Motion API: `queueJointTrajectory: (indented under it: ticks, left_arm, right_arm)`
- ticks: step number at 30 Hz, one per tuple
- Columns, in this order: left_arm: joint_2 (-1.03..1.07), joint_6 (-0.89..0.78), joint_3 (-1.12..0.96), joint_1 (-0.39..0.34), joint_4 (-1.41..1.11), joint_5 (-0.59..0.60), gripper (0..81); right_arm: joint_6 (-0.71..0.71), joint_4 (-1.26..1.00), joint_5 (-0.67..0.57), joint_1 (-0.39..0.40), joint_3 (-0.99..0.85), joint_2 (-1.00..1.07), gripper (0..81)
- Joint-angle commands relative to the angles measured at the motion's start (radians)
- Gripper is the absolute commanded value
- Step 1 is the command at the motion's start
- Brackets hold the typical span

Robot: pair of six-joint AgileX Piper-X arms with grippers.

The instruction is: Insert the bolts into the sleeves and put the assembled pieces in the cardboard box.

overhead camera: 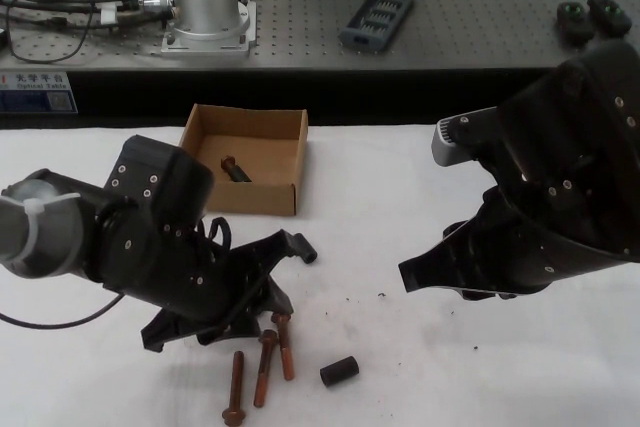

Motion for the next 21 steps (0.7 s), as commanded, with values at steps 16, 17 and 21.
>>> queueJointTrajectory:
  ticks: [16,17,21]
  left_arm:
    - [-0.047,0.141,-0.006,-0.043,0.091,-0.115,31.5]
    - [-0.047,0.144,-0.006,-0.054,0.096,-0.13,31.5]
    - [-0.047,0.192,-0.006,-0.095,0.124,-0.176,31.5]
  right_arm:
    - [0.002,-0.024,-0.005,-0.005,0.001,-0.014,25.1]
    - [0.002,-0.024,-0.005,-0.005,0.001,-0.014,25.1]
    - [0.002,-0.024,-0.005,-0.005,0.001,-0.014,25.1]
